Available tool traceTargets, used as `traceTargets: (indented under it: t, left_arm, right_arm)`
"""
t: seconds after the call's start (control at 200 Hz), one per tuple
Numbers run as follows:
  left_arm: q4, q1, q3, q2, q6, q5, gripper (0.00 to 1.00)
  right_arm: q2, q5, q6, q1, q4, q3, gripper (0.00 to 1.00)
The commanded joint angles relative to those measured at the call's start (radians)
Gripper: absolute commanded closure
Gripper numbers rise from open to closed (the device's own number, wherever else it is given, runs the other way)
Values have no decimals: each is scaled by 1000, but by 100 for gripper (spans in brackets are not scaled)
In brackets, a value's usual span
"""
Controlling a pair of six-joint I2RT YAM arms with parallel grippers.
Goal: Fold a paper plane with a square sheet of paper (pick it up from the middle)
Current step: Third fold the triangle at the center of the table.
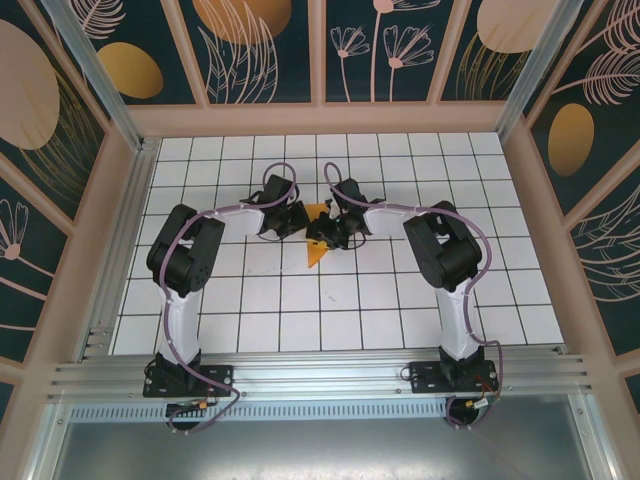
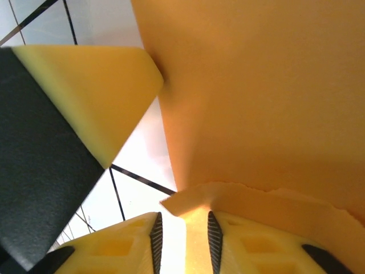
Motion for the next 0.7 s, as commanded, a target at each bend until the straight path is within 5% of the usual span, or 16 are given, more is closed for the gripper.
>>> traceTargets:
  t: [0.0, 0.115, 0.28, 0.696]
  left_arm:
    - [-43, -8, 33, -81, -10, -14, 90]
    - [-24, 16, -27, -159, -47, -68, 90]
    - [-23, 42, -168, -276, -56, -107, 90]
    - [106, -29, -383, -386, -71, 141, 91]
  right_arm:
    - [20, 77, -14, -2, -56, -4, 63]
    - [17, 85, -14, -3, -55, -8, 63]
    - [16, 88, -5, -2, -46, -10, 79]
    - [24, 102, -9, 0, -47, -25, 99]
